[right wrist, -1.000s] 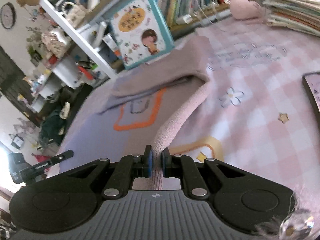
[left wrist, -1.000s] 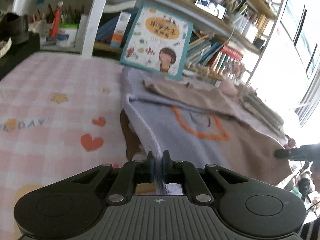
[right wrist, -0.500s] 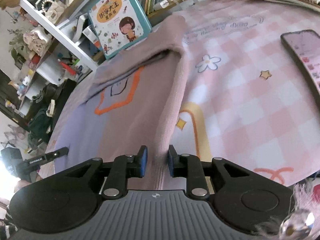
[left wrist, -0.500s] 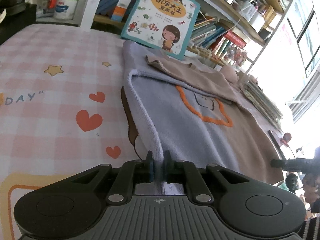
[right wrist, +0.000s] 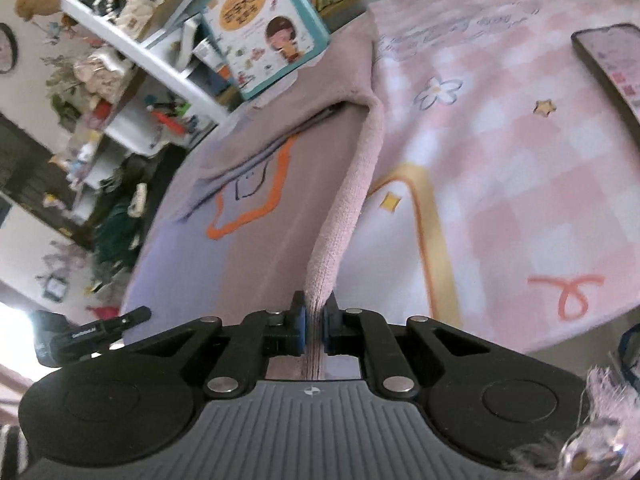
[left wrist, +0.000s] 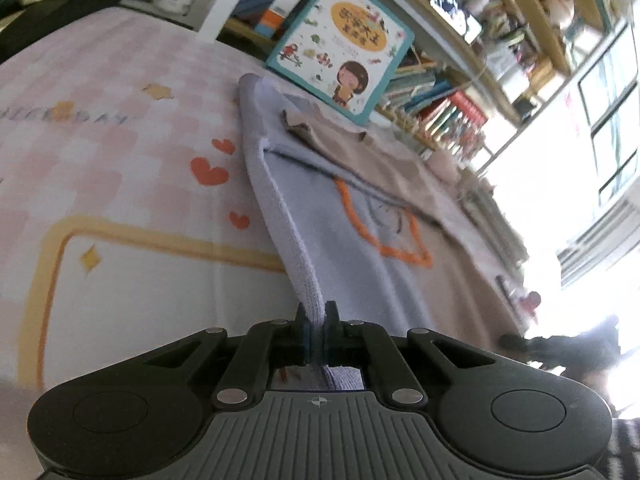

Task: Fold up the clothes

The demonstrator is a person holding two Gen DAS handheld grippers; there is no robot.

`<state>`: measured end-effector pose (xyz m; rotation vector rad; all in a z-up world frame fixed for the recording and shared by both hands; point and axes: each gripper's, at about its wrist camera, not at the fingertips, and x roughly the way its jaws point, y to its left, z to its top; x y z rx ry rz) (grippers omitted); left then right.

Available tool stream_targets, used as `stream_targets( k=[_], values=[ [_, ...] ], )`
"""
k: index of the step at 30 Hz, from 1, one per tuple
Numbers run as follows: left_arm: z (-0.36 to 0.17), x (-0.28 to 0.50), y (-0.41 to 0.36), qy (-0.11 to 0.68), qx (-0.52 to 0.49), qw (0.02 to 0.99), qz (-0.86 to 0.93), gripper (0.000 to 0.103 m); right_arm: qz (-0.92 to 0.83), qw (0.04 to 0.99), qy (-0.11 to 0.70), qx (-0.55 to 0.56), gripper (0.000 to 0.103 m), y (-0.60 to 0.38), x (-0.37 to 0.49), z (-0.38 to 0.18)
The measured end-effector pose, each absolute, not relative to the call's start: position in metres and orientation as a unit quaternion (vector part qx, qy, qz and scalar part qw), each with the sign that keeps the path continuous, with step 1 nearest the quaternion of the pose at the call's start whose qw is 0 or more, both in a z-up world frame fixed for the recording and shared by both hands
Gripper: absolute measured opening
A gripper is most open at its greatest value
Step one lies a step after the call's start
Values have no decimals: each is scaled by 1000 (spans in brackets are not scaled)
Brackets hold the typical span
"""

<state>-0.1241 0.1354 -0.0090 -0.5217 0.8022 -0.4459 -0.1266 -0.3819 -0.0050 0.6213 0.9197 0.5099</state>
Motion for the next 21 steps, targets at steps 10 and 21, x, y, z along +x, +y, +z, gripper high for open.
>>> stream_targets(
  k=[10, 21],
  values=[
    [8, -127, 145, 266, -360, 852, -272, 4, 327, 791, 318, 407, 8, -396, -120, 27],
    [35, -75, 135, 162, -420, 854, -261, 5, 354, 794, 157, 468, 8, -395, -53, 54]
  ],
)
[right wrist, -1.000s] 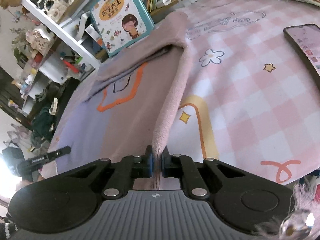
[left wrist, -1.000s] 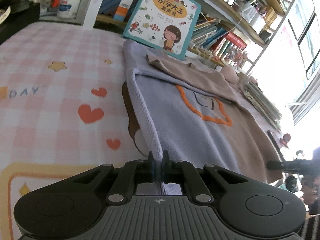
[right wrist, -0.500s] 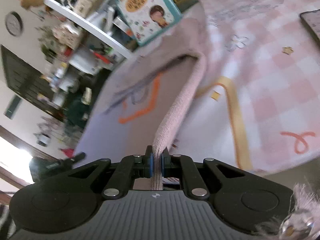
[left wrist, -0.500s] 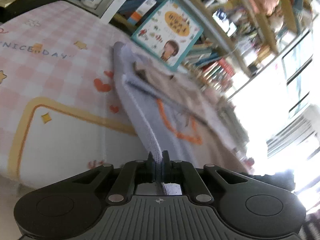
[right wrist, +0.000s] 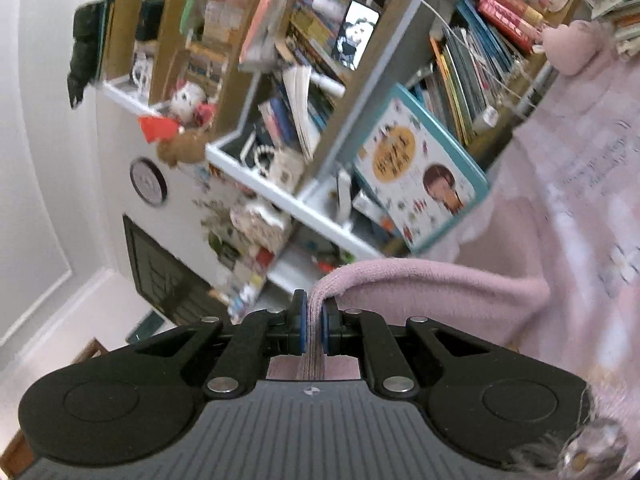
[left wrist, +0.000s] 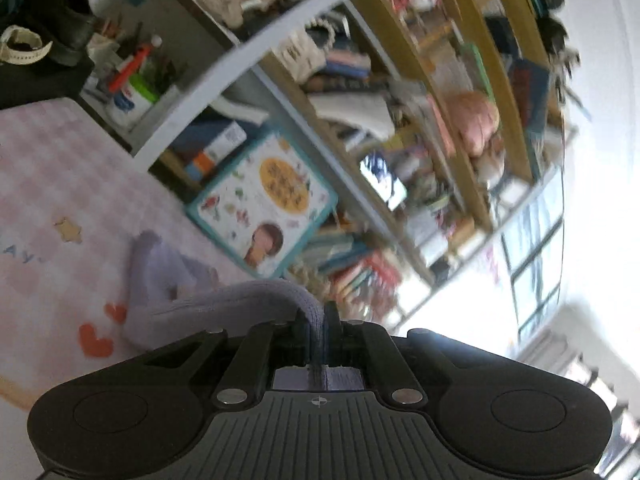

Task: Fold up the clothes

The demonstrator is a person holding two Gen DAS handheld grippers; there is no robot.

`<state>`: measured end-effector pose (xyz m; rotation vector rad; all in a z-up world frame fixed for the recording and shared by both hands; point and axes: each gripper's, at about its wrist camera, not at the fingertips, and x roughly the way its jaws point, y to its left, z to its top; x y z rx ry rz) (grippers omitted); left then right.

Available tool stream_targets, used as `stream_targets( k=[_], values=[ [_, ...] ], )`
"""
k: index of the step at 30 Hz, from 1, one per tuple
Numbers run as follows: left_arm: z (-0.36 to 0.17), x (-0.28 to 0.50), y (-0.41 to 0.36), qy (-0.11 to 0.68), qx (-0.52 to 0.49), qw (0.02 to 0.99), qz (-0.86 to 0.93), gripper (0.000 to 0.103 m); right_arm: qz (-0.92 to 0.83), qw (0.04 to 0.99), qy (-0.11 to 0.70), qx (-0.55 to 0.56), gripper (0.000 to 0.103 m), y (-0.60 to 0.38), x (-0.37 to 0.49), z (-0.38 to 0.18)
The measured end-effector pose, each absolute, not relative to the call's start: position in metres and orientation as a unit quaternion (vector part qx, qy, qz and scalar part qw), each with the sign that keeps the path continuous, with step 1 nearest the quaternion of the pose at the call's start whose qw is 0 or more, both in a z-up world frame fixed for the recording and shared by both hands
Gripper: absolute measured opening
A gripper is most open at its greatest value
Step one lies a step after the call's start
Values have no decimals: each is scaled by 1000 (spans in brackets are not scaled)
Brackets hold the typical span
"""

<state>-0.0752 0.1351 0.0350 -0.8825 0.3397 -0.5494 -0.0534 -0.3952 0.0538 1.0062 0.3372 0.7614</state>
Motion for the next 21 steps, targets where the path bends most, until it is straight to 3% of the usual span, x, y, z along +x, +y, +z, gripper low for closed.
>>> stream_targets(
  k=[5, 21],
  values=[
    [41, -51, 130, 138, -444, 854, -235, 5, 335, 791, 148, 489, 8, -393, -17, 54],
    [31, 7, 139, 172, -471, 840, -208, 5, 318, 784, 180, 501, 8, -376, 64, 37]
  ],
)
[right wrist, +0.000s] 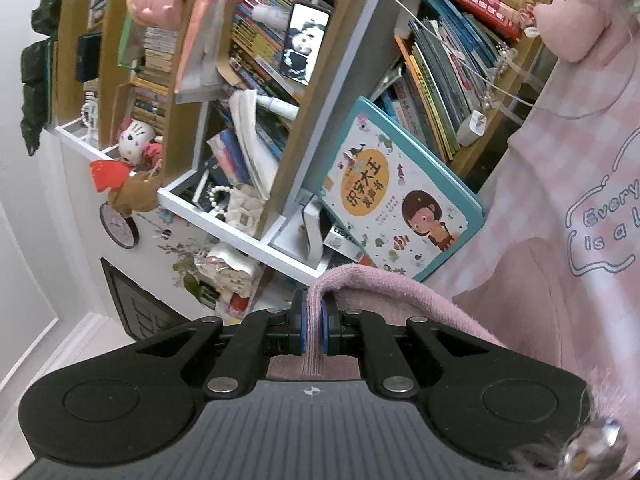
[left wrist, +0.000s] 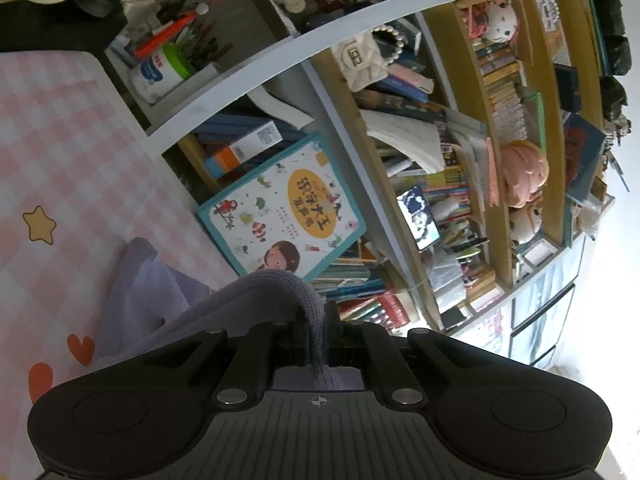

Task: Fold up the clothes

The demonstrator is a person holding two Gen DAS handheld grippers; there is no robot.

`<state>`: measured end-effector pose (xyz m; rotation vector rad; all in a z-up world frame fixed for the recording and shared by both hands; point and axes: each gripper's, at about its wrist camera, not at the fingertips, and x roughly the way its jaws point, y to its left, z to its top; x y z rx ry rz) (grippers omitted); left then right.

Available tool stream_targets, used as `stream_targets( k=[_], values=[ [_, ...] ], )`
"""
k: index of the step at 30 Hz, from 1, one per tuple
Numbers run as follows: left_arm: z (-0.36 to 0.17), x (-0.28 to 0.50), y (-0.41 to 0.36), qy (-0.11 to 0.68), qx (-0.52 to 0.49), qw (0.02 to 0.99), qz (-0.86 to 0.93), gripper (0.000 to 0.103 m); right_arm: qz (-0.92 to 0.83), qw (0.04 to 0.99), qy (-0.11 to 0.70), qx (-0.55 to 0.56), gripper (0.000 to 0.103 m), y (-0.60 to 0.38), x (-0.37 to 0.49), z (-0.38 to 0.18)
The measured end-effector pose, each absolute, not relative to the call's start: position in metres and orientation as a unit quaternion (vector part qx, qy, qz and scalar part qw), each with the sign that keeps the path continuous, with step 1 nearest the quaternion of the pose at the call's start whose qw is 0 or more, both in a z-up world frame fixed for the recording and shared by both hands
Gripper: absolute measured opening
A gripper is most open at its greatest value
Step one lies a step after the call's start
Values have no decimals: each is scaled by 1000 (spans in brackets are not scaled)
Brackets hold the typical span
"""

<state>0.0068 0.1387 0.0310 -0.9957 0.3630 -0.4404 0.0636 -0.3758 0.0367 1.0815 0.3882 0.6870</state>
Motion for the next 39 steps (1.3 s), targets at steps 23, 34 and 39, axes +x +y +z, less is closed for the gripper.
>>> stream_targets(
  k=[23, 34, 39],
  values=[
    [-6, 43, 149, 276, -398, 873, -58, 65, 181, 835, 296, 427, 25, -364, 134, -26],
    [10, 29, 115, 288, -147, 946, -33, 62, 150, 917, 298, 220, 35, -343, 103, -7],
    [5, 38, 112, 295, -167, 938, -64, 15, 126, 930, 301, 167, 26, -338, 97, -7]
  ],
)
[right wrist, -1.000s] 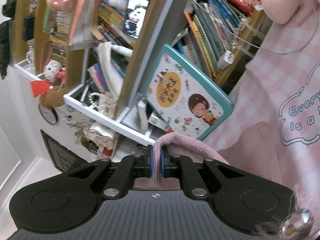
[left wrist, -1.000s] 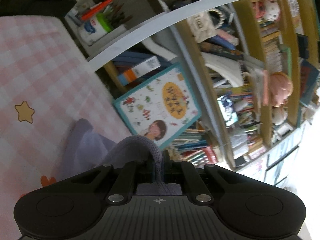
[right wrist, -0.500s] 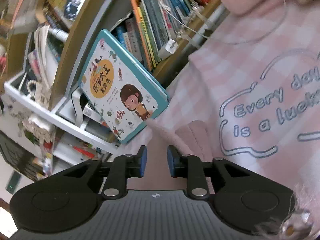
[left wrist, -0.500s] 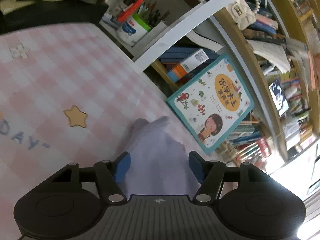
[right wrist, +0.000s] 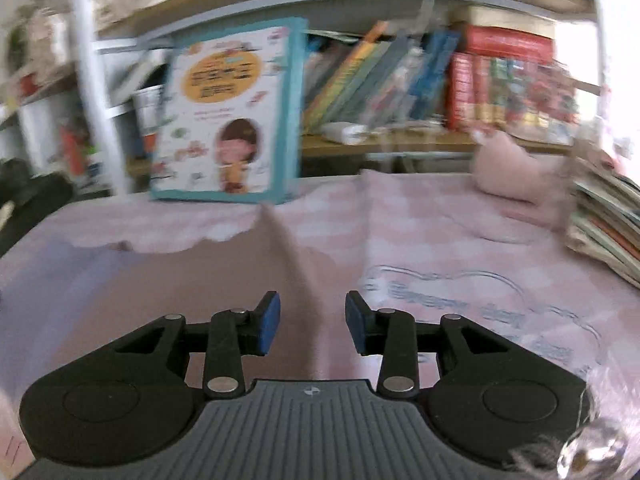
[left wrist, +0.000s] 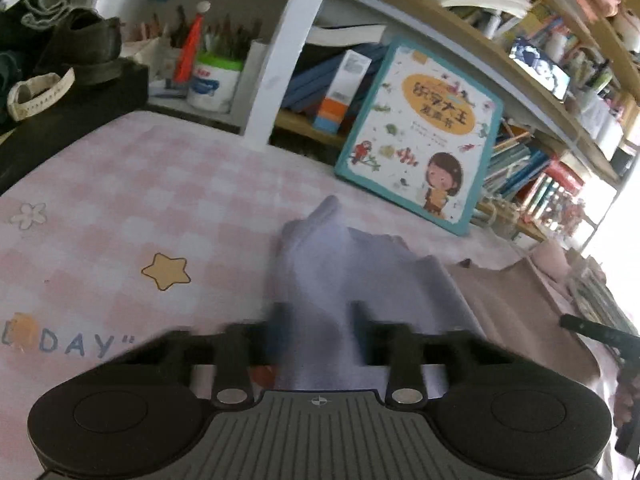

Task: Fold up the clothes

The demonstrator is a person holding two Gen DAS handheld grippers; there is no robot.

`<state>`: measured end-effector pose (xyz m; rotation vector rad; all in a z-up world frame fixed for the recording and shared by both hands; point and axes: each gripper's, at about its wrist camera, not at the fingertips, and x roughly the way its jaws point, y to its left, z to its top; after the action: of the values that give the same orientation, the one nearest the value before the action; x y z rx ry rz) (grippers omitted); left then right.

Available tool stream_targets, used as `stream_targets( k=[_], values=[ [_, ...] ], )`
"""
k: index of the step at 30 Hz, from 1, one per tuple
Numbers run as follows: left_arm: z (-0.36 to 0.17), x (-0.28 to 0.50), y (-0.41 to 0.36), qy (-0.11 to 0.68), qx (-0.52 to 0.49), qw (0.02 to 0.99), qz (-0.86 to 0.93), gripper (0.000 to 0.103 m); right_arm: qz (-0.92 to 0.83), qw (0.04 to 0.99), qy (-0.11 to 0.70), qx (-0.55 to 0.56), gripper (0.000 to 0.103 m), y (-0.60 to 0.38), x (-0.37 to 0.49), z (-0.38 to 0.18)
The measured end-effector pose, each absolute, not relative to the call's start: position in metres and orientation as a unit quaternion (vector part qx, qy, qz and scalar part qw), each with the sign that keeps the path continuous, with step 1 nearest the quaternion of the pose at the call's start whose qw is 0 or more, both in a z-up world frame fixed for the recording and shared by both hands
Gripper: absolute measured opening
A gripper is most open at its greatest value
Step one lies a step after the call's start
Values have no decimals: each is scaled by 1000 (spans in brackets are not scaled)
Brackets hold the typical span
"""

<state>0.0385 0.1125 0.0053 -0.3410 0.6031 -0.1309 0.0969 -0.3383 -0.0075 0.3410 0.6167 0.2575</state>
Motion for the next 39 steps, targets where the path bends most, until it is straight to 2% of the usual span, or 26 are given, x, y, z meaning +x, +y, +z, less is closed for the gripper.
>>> stream_targets(
  k=[1, 4, 8, 12, 14, 15, 17, 19, 24, 28, 29, 31, 33, 36, 39],
  values=[
    [7, 37, 112, 291, -168, 939, -69, 10, 121, 933, 302, 156, 22, -337, 96, -8],
    [20, 20, 110, 254, -177, 943, -118, 8, 106, 939, 303, 123, 12, -334, 92, -8],
    [28, 4, 120, 231, -200, 944, -127, 8, 101, 942, 301, 111, 8, -332, 89, -8],
    [-3, 18, 125, 312, -189, 927, -84, 11, 101, 939, 306, 125, 8, -332, 91, -12],
    [-11, 19, 125, 325, -191, 923, -79, 13, 102, 938, 307, 125, 8, -332, 91, -12],
    [-10, 18, 126, 320, -194, 924, -79, 16, 103, 938, 308, 124, 9, -332, 92, -12],
    [-6, 19, 128, 318, -198, 924, -77, 31, 104, 937, 310, 123, 10, -332, 93, -11],
    [0, 23, 127, 309, -190, 929, -77, 60, 107, 936, 312, 122, 10, -332, 94, -9],
    [9, 48, 112, 305, -113, 944, -66, 61, 110, 942, 302, 97, 12, -325, 104, -1],
    [9, 66, 100, 300, -76, 949, -64, 58, 114, 947, 293, 64, 12, -314, 120, 5],
    [9, 69, 98, 297, -73, 950, -66, 53, 116, 947, 292, 58, 12, -312, 124, 6],
    [9, 73, 95, 293, -69, 952, -65, 23, 125, 944, 300, 47, 5, -308, 133, 7],
    [10, 74, 96, 286, -76, 953, -66, 5, 127, 945, 298, 48, 4, -307, 136, 10],
    [12, 68, 107, 273, -121, 952, -70, 5, 129, 944, 285, 102, 4, -318, 135, 15],
    [3, 74, 111, 297, -121, 945, -62, 6, 119, 937, 311, 106, 4, -320, 142, 2]
  ],
)
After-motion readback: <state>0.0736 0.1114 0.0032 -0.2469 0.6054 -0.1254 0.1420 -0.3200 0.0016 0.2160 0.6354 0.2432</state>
